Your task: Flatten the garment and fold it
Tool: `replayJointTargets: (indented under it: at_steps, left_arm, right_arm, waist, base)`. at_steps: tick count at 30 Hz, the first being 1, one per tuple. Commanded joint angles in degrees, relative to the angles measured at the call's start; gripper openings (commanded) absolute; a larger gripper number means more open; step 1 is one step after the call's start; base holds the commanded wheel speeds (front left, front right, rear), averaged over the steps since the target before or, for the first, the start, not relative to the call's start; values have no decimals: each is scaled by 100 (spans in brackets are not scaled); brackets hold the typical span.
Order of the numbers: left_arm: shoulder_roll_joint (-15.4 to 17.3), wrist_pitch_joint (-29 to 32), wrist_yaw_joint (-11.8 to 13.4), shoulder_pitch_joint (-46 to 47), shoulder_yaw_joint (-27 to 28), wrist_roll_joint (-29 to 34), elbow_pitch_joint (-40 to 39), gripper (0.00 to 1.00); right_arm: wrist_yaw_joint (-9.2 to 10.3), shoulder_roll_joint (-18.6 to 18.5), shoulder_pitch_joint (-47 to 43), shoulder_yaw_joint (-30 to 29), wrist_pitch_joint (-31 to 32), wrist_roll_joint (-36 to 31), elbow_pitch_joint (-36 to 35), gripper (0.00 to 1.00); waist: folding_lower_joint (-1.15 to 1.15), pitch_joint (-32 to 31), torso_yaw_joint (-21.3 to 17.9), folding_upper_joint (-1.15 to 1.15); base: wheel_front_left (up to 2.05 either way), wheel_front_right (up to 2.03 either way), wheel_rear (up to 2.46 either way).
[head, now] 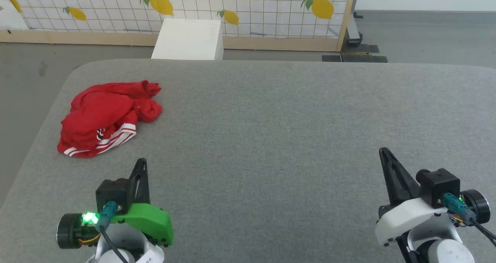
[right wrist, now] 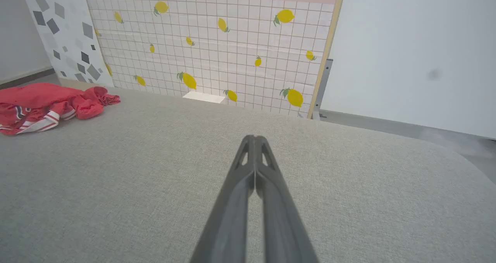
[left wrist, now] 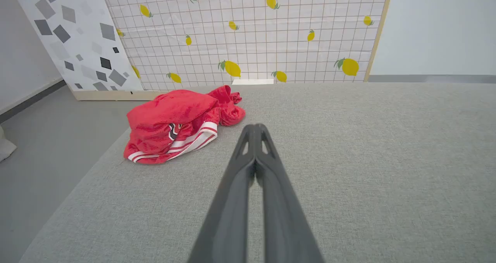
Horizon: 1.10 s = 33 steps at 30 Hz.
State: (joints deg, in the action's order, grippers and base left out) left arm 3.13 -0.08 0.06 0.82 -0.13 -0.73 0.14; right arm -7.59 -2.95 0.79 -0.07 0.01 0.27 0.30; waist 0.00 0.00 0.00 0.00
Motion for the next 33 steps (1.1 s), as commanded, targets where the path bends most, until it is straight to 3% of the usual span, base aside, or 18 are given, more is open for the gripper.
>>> replayJointTargets:
  at_steps: [1, 33]
  left_arm:
    - [-25, 8, -6, -82, 13, 73, -14, 0]
    - [-25, 8, -6, -82, 13, 73, -14, 0]
  right_arm:
    - [10, 7, -79, 7, -1, -27, -30, 0]
    - [10, 7, -79, 7, -1, -27, -30, 0]
  waist:
    - [0, 0, 0, 0]
    - [0, 0, 0, 0]
  base:
    - [0, 0, 0]
    - [0, 0, 0]
